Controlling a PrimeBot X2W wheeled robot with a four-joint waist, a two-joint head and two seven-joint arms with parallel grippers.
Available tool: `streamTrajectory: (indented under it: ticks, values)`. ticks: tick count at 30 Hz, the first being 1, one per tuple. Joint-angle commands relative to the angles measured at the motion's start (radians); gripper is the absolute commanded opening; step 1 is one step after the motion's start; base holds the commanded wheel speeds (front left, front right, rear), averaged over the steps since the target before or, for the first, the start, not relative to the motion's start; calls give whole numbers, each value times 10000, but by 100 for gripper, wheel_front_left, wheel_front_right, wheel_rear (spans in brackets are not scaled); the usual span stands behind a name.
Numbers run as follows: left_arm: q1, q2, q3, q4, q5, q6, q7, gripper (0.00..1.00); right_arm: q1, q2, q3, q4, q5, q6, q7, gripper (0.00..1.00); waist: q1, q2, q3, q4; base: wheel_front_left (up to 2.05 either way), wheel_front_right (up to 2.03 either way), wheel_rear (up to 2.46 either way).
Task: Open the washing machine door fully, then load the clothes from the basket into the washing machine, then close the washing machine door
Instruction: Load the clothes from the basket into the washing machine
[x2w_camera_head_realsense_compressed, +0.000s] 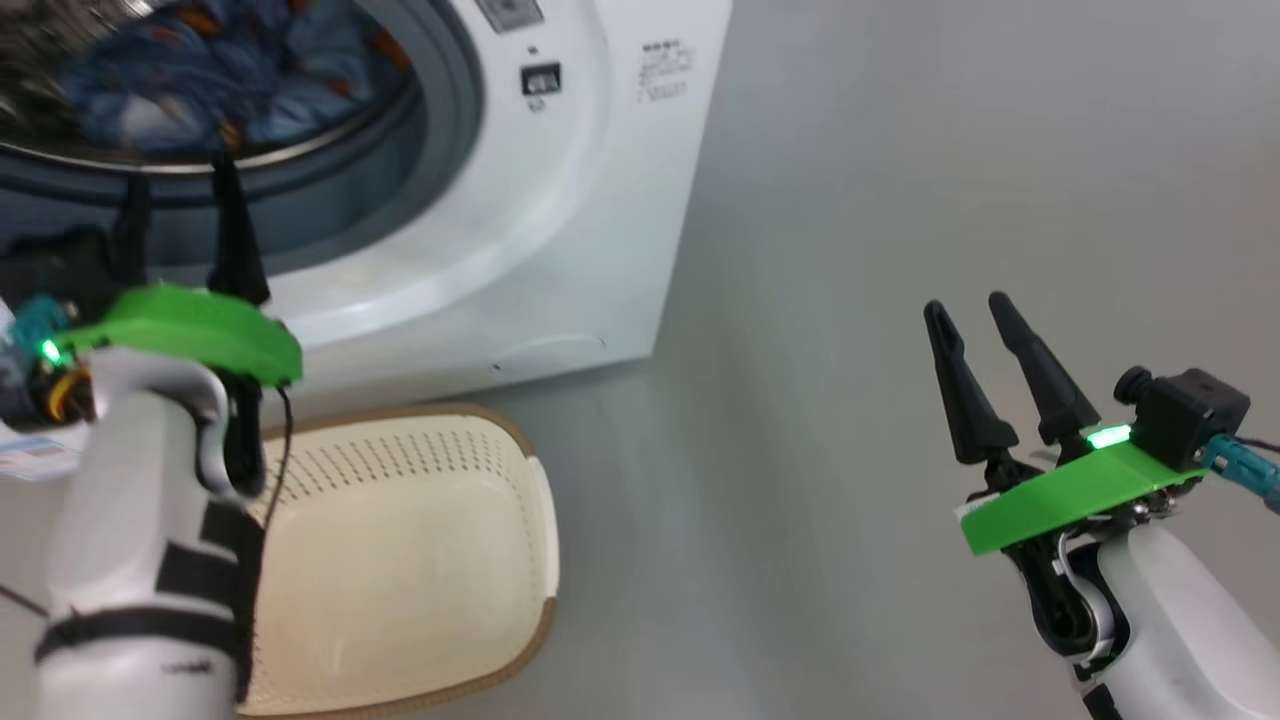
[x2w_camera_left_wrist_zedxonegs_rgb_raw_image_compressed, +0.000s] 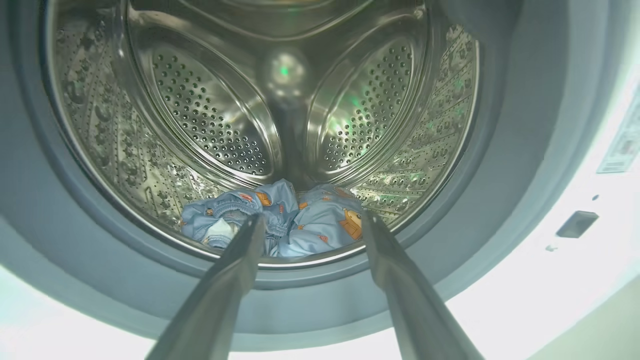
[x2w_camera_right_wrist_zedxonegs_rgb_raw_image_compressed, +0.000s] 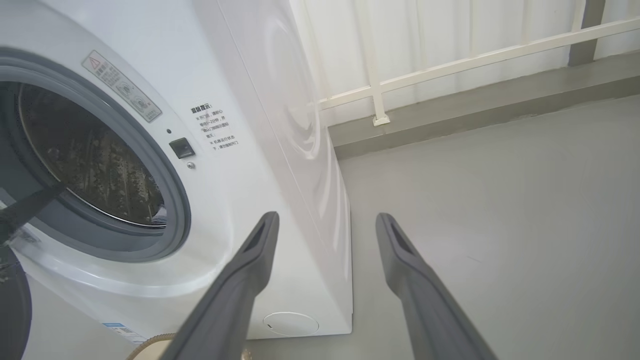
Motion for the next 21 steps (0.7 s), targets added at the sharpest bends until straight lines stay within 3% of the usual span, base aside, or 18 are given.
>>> streamTrajectory:
  ticks: [1,11,21]
  values:
    - [565,223,272,-693,142,-94,-57,100,262,-159,147,-138,-51,56,-78,100,0,0,-1072,688,0,0,0]
    - [3501,-278,460,-3026,235,-325,-57,100,816,-227,179,106,-32,56,-78,100,0,0,-2291,1318,0,0,0]
    - [5930,-415,514,-5020,316,-46,-55,100,1262,-197,314,280,-116,56,-78,100,0,0,-3166,1526,0,0,0]
